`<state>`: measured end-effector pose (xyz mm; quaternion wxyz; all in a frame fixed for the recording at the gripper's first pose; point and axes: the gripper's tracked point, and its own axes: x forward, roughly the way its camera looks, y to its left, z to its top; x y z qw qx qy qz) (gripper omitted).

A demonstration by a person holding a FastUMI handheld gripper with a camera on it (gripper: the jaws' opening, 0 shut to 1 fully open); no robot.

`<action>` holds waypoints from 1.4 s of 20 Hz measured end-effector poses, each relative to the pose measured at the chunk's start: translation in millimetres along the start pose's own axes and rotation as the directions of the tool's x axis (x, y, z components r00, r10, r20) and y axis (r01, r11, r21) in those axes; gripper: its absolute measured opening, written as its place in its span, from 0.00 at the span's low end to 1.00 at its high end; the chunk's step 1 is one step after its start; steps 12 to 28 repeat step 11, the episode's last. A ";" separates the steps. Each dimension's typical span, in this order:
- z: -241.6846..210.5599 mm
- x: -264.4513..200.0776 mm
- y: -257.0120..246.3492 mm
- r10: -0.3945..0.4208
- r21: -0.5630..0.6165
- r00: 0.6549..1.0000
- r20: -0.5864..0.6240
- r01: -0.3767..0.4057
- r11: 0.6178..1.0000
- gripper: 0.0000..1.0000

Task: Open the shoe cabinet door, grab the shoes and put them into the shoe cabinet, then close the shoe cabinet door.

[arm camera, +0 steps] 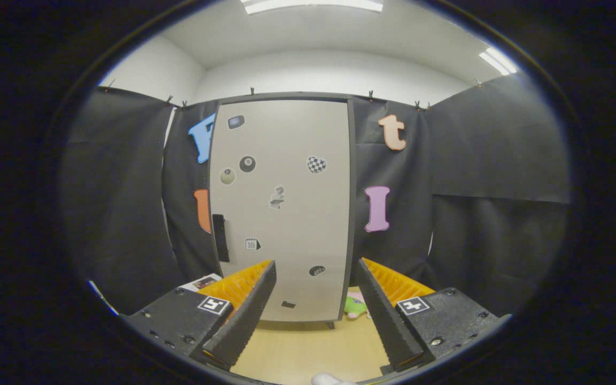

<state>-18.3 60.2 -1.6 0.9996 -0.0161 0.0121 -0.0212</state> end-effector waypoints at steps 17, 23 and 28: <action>-3.4 6.7 -5.0 0.000 0.006 1.000 -0.009 0.000 1.000 0.99; -3.4 6.7 -5.0 0.000 0.006 1.000 -0.009 0.000 1.000 0.99; -3.4 6.7 -5.0 0.000 0.006 1.000 -0.009 0.000 1.000 0.99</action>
